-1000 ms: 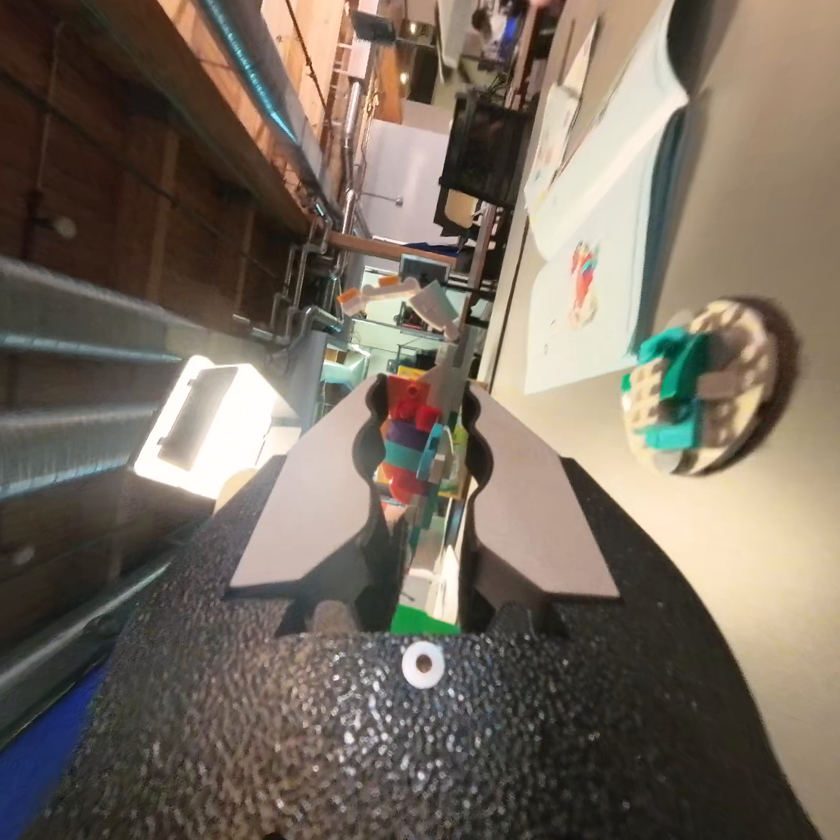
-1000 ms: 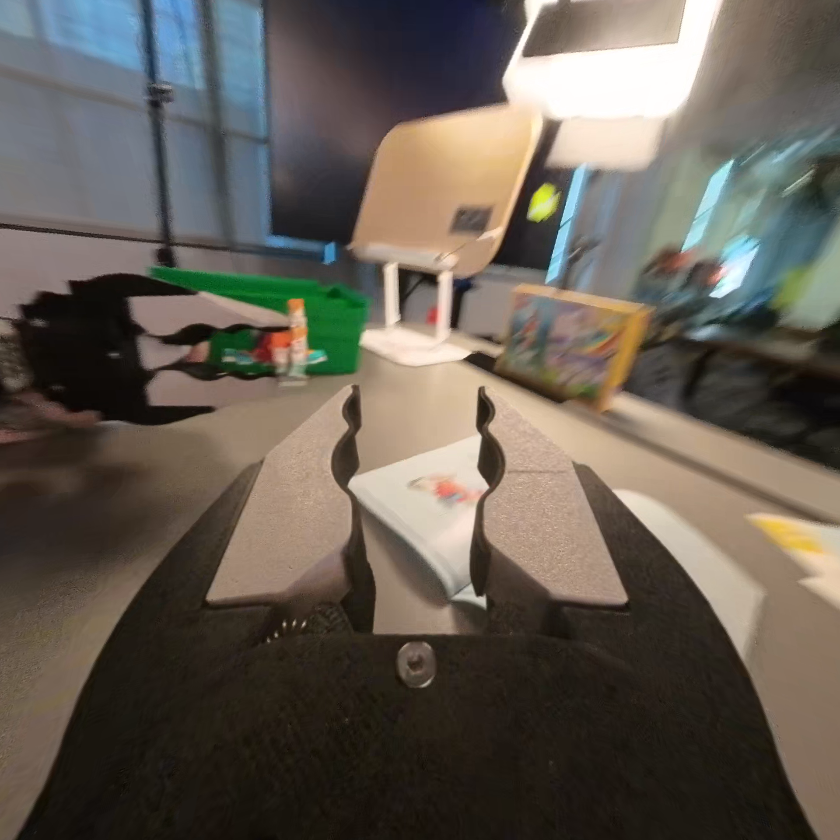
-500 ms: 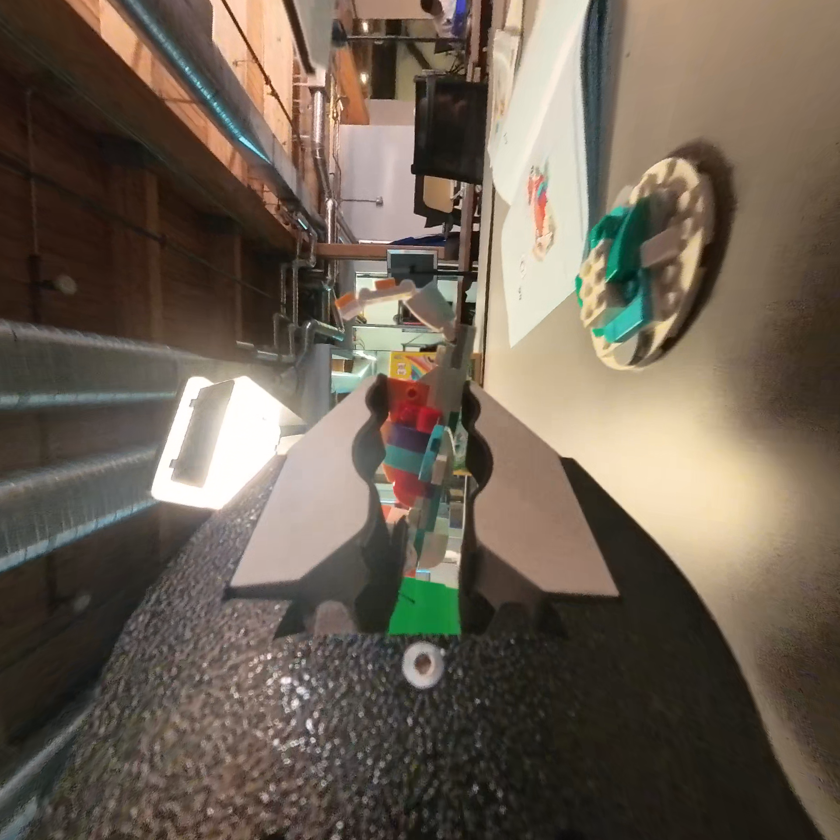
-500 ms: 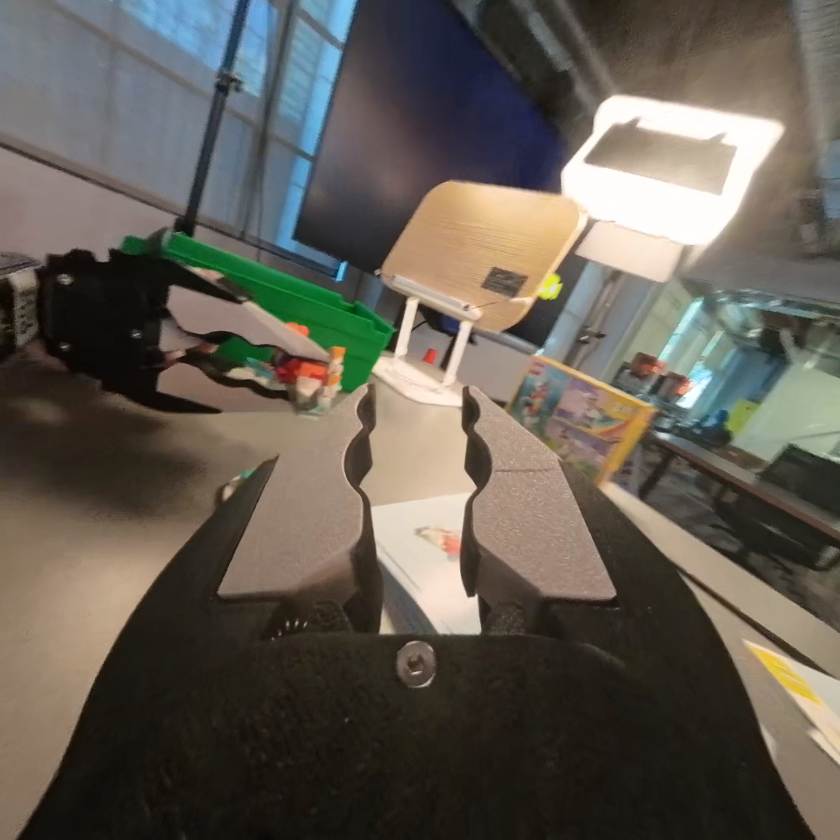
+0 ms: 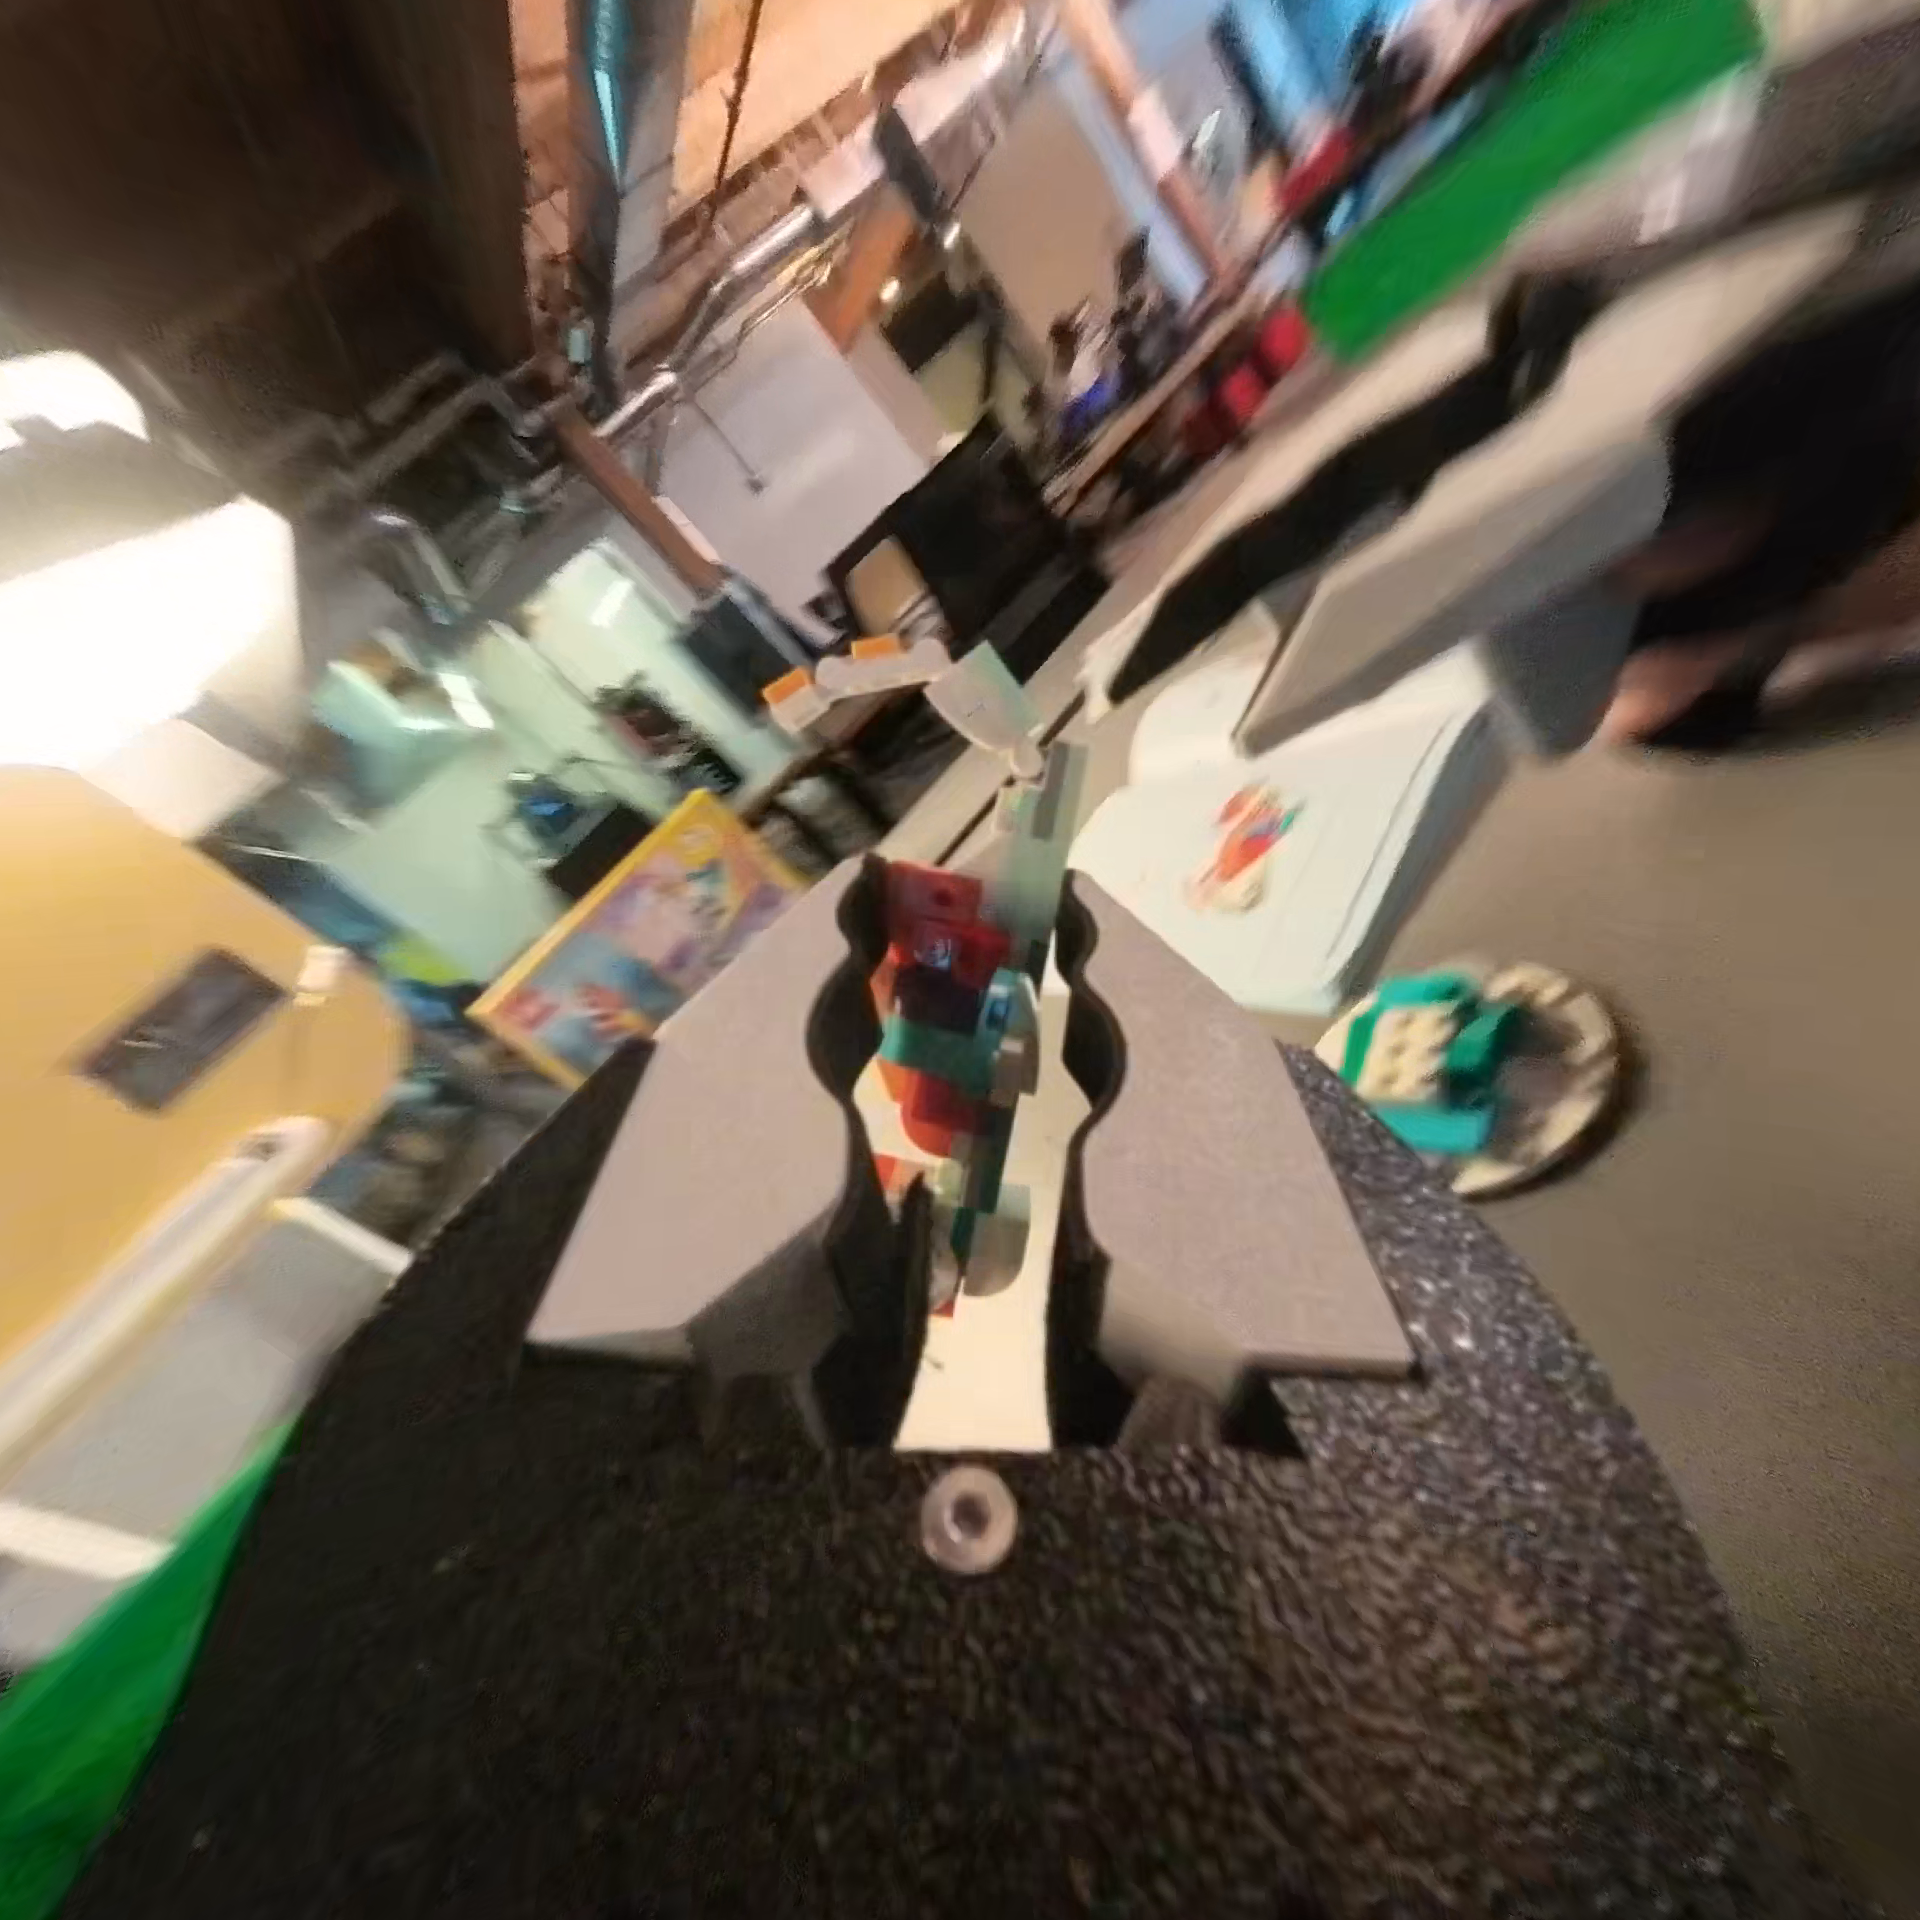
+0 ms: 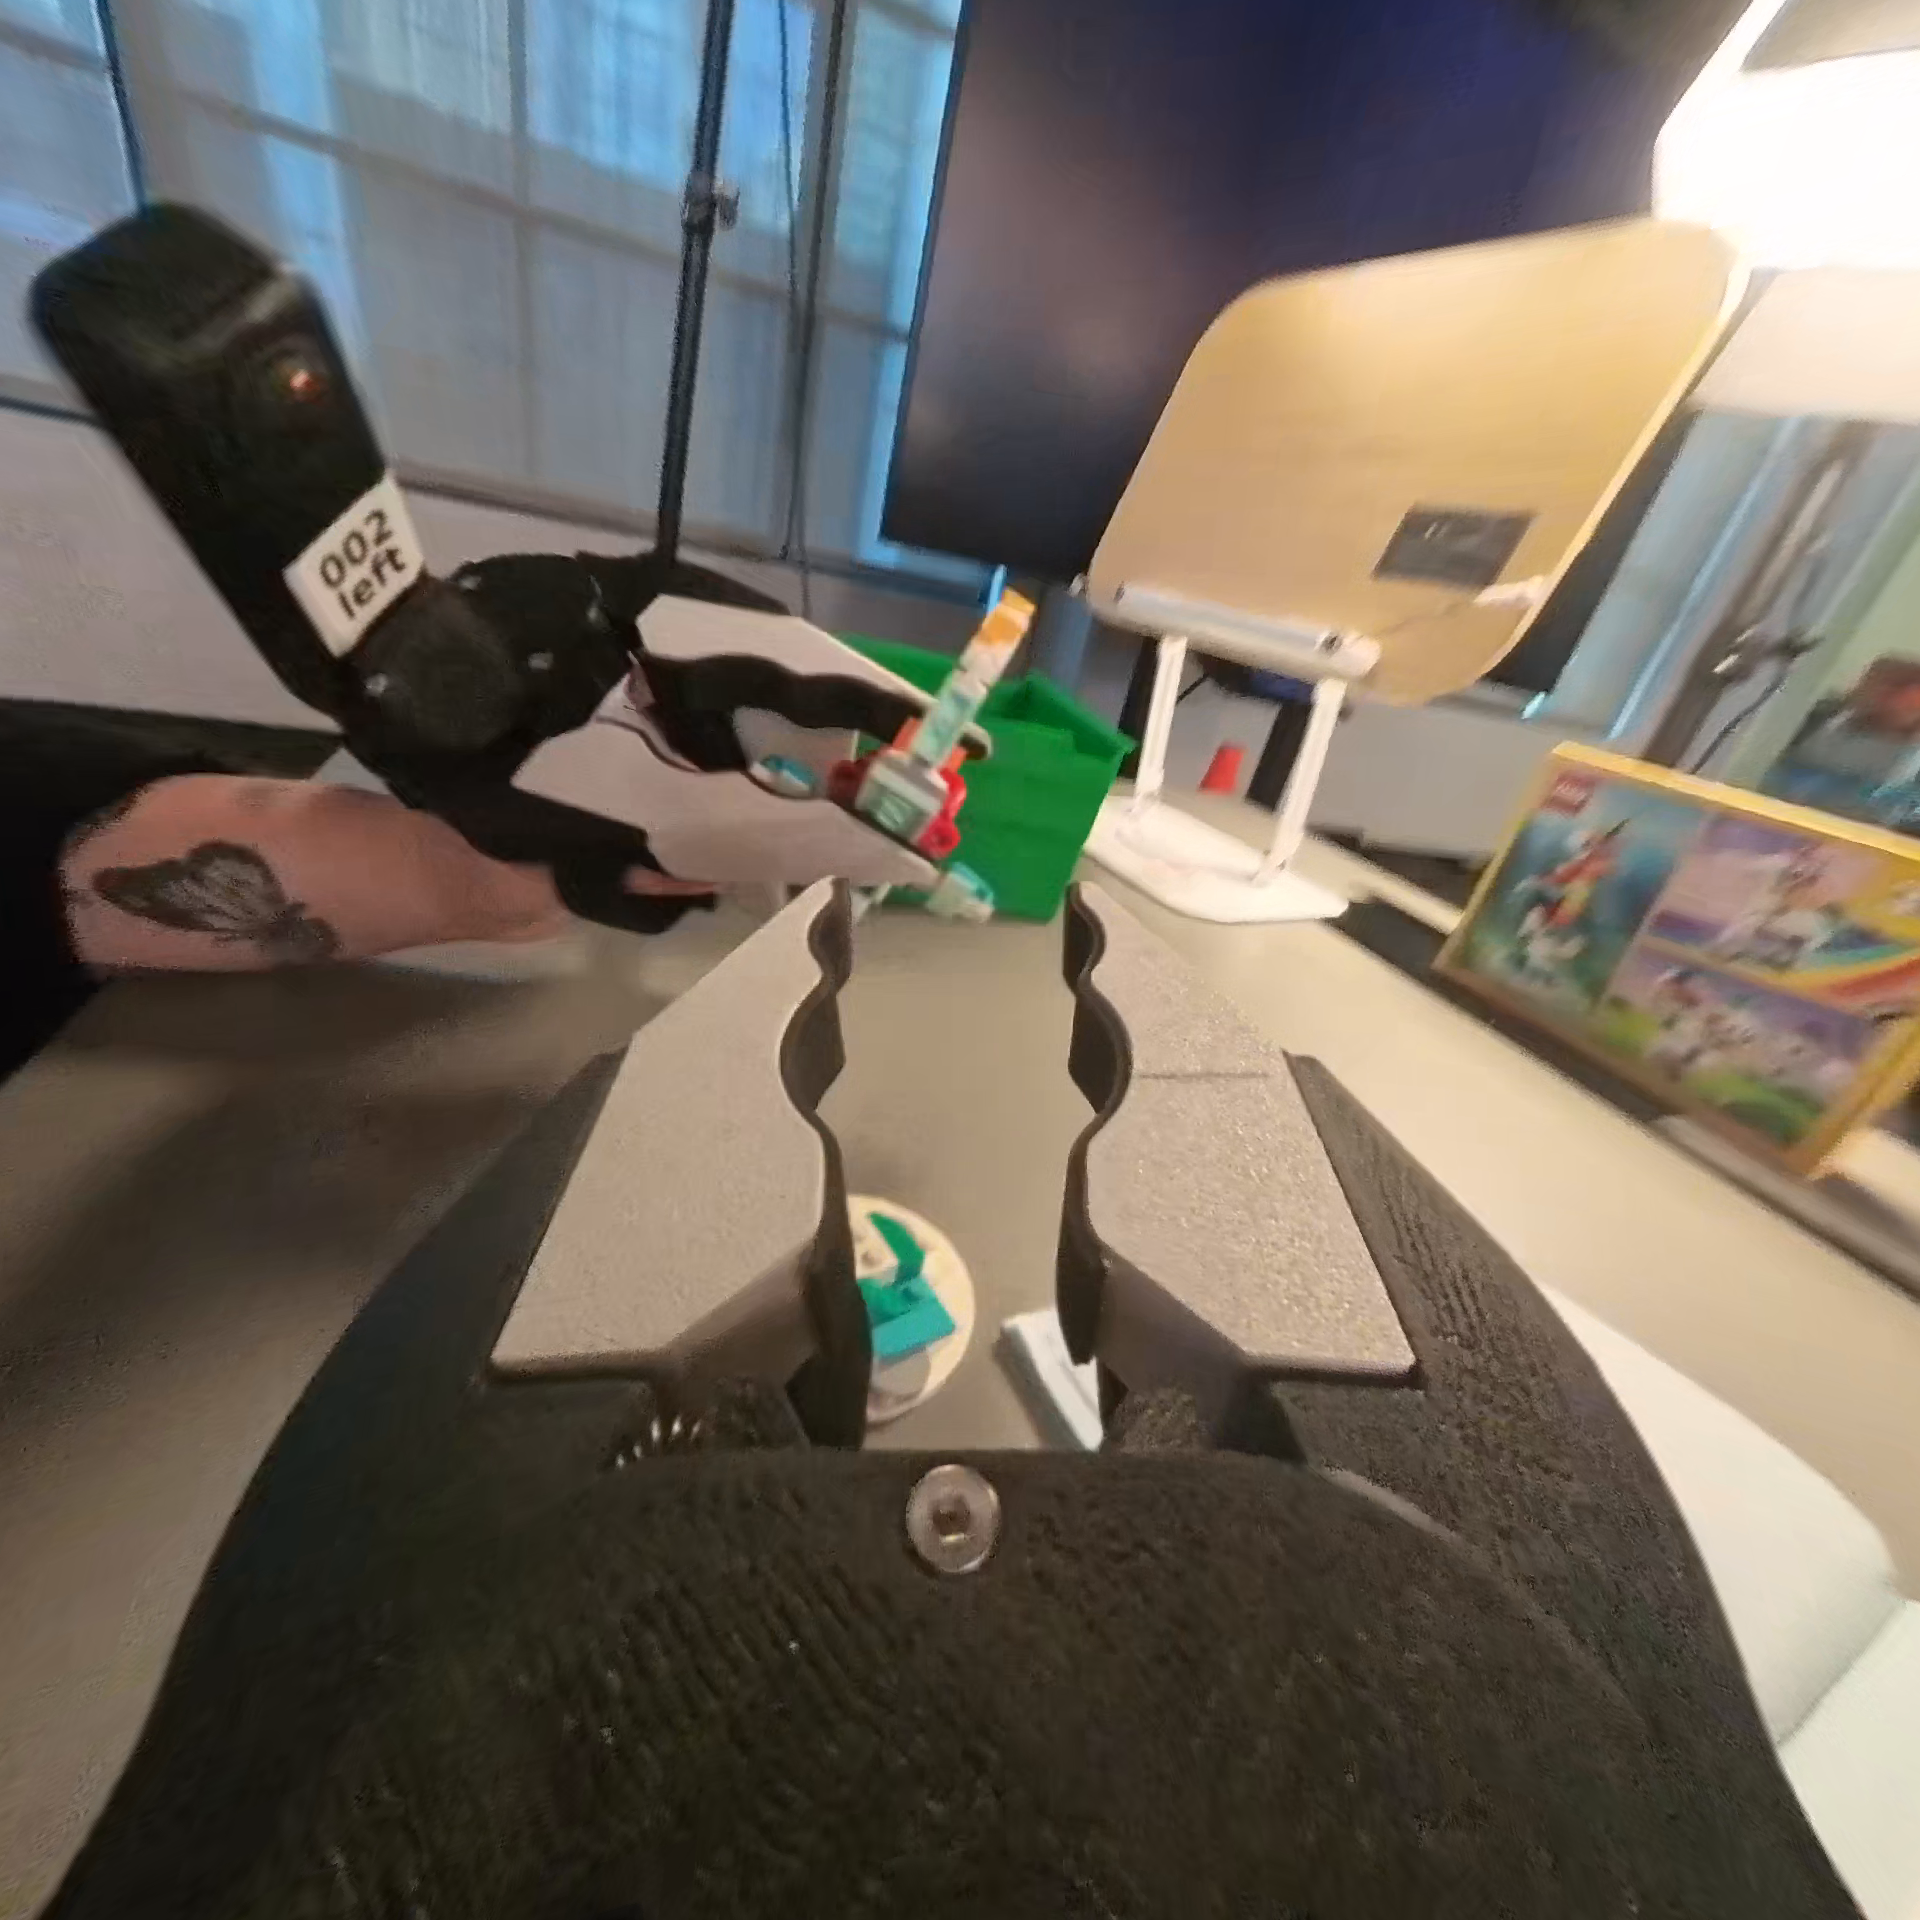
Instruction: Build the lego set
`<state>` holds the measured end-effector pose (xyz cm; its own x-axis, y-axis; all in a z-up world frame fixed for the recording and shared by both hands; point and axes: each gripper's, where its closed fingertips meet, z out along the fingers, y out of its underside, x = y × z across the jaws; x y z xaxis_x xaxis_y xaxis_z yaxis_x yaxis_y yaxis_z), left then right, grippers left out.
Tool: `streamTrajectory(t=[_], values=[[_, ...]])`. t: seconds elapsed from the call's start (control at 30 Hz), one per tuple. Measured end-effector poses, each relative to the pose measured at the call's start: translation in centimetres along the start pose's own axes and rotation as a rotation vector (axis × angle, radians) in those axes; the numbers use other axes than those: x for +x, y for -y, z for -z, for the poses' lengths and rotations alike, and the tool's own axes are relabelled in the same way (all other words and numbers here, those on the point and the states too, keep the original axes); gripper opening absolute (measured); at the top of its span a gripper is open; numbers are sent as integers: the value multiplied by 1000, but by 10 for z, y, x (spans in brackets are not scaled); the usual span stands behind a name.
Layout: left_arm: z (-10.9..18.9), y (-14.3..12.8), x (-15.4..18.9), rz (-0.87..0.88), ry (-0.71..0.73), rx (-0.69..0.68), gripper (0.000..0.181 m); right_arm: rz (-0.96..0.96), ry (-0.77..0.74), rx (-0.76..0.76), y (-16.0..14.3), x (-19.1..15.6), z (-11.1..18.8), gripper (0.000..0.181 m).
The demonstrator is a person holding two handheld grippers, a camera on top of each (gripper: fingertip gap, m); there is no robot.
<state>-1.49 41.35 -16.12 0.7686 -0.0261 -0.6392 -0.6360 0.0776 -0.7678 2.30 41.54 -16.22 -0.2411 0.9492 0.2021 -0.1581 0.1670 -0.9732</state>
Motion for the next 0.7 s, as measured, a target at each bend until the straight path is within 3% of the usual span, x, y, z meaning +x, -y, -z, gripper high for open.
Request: streamTrajectory(t=[0.13, 0.27, 0.4, 0.57, 0.7], values=[[5, 23, -5, 372, -131, 118, 29, 115, -52, 86, 9, -1, 5, 36], [8, 30, -6, 436, -166, 130, 29, 119, -37, 112, 13, -4, 7, 35], [9, 32, -8, 373, -155, 93, 29, 37, 6, 130, 15, -4, 8, 35], [10, 30, -7, 40, -96, -35, 29, -224, 143, 92, 12, -5, 7, 33], [10, 30, -2, -187, -93, -109, 29, -254, 198, 57, 9, -4, 12, 33]])
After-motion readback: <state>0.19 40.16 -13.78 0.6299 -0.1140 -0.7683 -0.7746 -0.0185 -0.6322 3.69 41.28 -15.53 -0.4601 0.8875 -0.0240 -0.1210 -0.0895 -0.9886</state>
